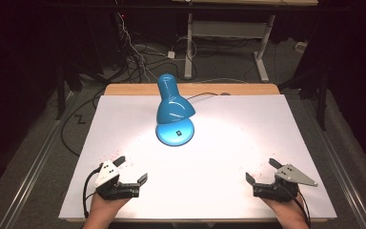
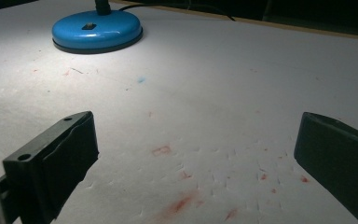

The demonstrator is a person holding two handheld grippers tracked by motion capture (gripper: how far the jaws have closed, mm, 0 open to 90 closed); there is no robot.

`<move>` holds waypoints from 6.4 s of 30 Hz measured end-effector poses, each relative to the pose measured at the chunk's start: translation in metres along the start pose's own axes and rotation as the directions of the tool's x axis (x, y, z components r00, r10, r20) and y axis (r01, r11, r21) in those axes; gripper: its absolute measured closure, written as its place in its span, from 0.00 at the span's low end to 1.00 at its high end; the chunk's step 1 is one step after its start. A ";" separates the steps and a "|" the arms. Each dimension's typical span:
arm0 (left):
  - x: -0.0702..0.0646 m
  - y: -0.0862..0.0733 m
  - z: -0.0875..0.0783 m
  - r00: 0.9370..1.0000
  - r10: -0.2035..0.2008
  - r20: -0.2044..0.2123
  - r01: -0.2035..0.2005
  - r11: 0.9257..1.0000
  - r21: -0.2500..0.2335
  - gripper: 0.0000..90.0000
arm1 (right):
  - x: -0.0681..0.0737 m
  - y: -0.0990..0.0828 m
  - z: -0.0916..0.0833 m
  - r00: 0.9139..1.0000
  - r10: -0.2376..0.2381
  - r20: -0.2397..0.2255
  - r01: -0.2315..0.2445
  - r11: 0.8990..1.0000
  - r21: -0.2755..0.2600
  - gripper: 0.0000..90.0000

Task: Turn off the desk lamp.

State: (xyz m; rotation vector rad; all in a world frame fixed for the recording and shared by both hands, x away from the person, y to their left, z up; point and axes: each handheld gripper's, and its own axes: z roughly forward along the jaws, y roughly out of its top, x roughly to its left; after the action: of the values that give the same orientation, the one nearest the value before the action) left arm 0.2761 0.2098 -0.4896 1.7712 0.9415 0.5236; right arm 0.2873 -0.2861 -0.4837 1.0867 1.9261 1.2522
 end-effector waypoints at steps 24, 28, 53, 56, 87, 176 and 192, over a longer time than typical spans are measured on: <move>0.003 -0.007 0.003 0.999 0.023 0.029 -0.023 1.000 -0.001 0.09 | 0.000 -0.001 0.000 1.000 -0.006 -0.005 0.006 1.000 -0.015 0.00; 0.003 -0.007 0.003 0.999 0.021 0.031 -0.021 1.000 -0.001 0.12 | -0.001 -0.001 -0.001 1.000 0.003 -0.012 -0.003 1.000 -0.014 0.00; 0.006 -0.007 0.004 0.998 -0.007 0.060 0.006 1.000 0.016 0.32 | -0.002 -0.001 0.000 1.000 0.006 -0.023 -0.006 1.000 -0.005 0.00; 0.006 -0.006 0.005 0.999 -0.017 0.047 0.015 0.999 0.028 0.36 | -0.002 -0.001 0.000 1.000 0.005 -0.023 -0.005 1.000 -0.005 0.00; 0.009 -0.003 0.009 0.996 -0.022 0.092 0.016 0.997 0.074 0.91 | -0.001 0.000 0.001 1.000 -0.002 -0.018 0.002 1.000 0.003 0.01; 0.046 0.073 0.133 0.978 -0.126 0.167 0.112 0.990 0.088 0.98 | -0.002 0.004 -0.008 0.999 0.018 -0.040 -0.020 0.999 -0.050 0.00; 0.037 0.072 0.168 0.965 -0.158 0.207 0.135 0.983 0.123 0.98 | -0.001 0.004 -0.007 0.999 0.013 -0.044 -0.015 0.999 -0.042 0.00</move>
State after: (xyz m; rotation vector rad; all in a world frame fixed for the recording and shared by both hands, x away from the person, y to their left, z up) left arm 0.4442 0.1290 -0.4910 1.7955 0.9525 0.1832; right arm 0.2834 -0.2890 -0.4774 1.0615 1.9183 1.3290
